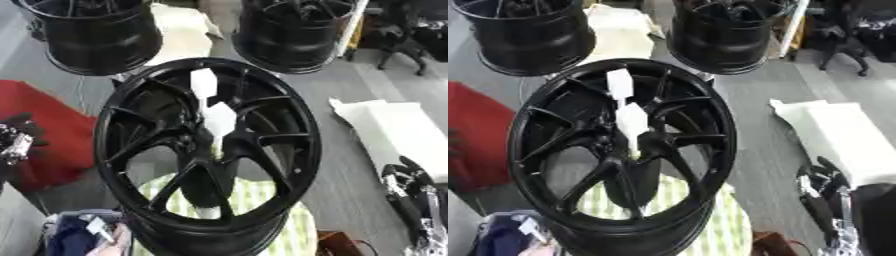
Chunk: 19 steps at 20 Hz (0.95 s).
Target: Pull the pin out of the wheel hub.
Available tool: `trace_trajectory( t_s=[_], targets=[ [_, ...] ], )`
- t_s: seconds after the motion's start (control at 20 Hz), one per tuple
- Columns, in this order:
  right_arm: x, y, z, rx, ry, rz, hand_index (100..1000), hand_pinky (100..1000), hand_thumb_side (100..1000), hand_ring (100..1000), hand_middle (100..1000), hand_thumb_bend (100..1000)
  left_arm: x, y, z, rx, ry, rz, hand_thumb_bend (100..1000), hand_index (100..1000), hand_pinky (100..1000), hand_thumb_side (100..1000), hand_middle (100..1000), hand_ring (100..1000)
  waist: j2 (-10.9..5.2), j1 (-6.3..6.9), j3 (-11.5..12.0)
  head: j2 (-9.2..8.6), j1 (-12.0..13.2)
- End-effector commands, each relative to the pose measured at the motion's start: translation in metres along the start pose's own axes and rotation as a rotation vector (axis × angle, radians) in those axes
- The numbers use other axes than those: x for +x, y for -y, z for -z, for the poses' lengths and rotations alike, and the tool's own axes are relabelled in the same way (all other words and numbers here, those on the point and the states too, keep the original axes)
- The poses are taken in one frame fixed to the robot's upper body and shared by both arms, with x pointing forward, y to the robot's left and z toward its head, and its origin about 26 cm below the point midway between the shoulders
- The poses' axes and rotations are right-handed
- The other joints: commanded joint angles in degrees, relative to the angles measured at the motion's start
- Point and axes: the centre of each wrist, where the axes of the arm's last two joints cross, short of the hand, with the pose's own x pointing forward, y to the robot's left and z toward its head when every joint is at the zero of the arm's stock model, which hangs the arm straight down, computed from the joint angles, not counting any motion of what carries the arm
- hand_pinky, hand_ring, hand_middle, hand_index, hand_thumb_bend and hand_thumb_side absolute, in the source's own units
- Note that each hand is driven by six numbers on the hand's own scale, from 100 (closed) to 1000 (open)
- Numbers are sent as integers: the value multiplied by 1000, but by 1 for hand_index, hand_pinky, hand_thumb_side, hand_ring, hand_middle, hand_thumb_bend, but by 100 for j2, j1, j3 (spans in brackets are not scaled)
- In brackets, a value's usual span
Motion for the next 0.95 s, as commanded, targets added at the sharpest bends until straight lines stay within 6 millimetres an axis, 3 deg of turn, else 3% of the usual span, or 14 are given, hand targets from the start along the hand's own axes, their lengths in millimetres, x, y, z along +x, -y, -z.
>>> trace_trajectory(
  t_s=[0.05,0.6,0.95],
  targets=[
    [8,0,5,14,26,13,858,682,437,649,677,205,8,-2,2,-4,26,13,204,879,637,493,645,648,-22,16,3,-45,-2],
    [12,-5,7,47,37,32,857,682,439,641,670,195,8,-1,3,-10,27,11,198,879,637,494,647,648,1,23,49,46,133],
    [15,-7,9,58,34,39,856,682,434,640,668,194,11,-2,5,-11,36,19,194,878,637,493,651,649,132,-15,61,48,185]
  ],
)
